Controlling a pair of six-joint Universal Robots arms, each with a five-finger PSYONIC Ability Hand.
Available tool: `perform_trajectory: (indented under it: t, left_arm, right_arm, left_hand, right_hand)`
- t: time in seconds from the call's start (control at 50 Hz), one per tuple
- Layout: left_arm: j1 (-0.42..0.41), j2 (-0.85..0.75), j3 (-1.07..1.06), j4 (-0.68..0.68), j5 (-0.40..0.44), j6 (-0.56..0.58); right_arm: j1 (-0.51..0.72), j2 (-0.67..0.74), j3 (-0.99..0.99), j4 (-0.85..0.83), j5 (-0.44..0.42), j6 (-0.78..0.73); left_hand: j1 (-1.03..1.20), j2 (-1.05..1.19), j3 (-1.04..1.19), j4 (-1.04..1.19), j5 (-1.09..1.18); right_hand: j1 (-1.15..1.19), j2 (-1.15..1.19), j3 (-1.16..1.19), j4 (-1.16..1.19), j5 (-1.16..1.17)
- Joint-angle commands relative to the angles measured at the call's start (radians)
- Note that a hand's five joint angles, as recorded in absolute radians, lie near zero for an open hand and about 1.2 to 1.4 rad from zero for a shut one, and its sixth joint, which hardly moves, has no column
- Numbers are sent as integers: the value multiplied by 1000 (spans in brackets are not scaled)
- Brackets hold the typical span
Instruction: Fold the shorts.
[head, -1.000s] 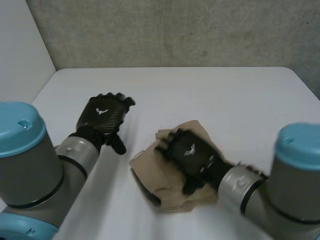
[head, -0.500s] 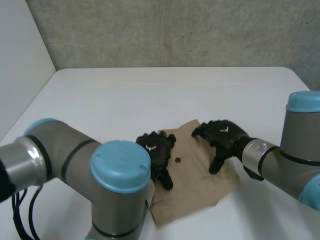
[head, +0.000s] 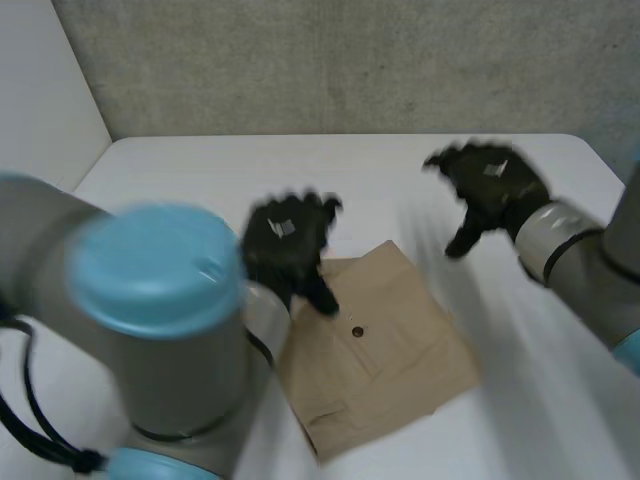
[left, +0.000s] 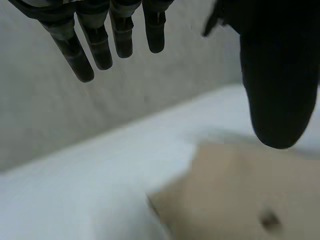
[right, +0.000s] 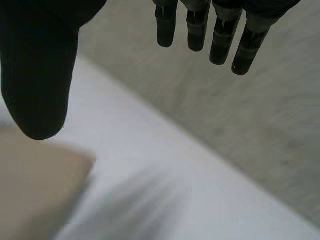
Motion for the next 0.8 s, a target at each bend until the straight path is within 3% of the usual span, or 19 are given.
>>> perform_trajectory:
  t: [0.02, 0.04, 0.1, 0.2, 0.8]
  left_arm:
    - [248, 201, 113, -164, 92, 12]
    - [249, 201, 113, -164, 93, 12]
    - [405, 215, 189, -365, 256, 5]
    - [479, 218, 184, -399, 313, -6]
    - [473, 310, 100, -302, 317, -3]
  right_arm:
    - [-15, -162, -57, -10, 215, 161]
    - [-15, -162, -58, -9, 216, 160]
    - [-13, -159, -104, 70, 230, 127]
    - [-11, -161, -162, 196, 217, 85]
    - [2, -167, -110, 198, 193, 82]
  left_hand:
    - [33, 22, 12, 20, 46]
    - [33, 22, 12, 20, 46]
    - [1, -10, -20, -12, 14]
    - [1, -10, -20, -12, 14]
    - [-61, -72, -81, -74, -48]
  right_hand:
    - [3, -47, -24, -58, -53]
    - [3, -47, -24, -58, -53]
    - [3, -47, -24, -58, -53]
    - [3, -47, -24, -58, -53]
    - [3, -47, -24, -58, -53]
